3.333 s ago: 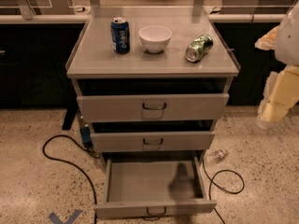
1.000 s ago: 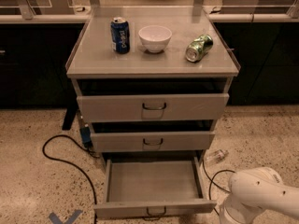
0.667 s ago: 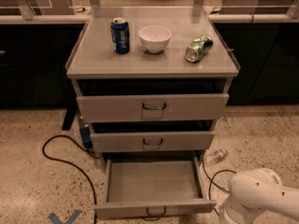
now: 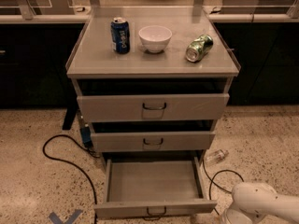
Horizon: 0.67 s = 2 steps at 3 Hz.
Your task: Close top drawer
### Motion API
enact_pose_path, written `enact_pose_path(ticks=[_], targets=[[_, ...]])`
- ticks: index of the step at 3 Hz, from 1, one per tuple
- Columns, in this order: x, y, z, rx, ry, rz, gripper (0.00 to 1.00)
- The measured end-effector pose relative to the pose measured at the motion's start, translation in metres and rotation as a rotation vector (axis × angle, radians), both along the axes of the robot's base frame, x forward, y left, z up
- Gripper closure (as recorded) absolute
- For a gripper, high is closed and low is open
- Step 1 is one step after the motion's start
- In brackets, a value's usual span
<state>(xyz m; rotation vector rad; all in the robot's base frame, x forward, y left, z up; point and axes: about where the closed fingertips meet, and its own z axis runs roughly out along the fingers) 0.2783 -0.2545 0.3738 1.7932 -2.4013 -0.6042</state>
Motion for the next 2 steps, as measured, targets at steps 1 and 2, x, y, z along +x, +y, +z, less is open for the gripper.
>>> enact_pose_path(ticks=[1, 2], targets=[[0.0061, 0.0172, -0.0282, 0.138, -0.041, 0.073, 0.00], [0.0052, 0.0194, -0.0307, 0.166, -0.063, 0.147, 0.00]])
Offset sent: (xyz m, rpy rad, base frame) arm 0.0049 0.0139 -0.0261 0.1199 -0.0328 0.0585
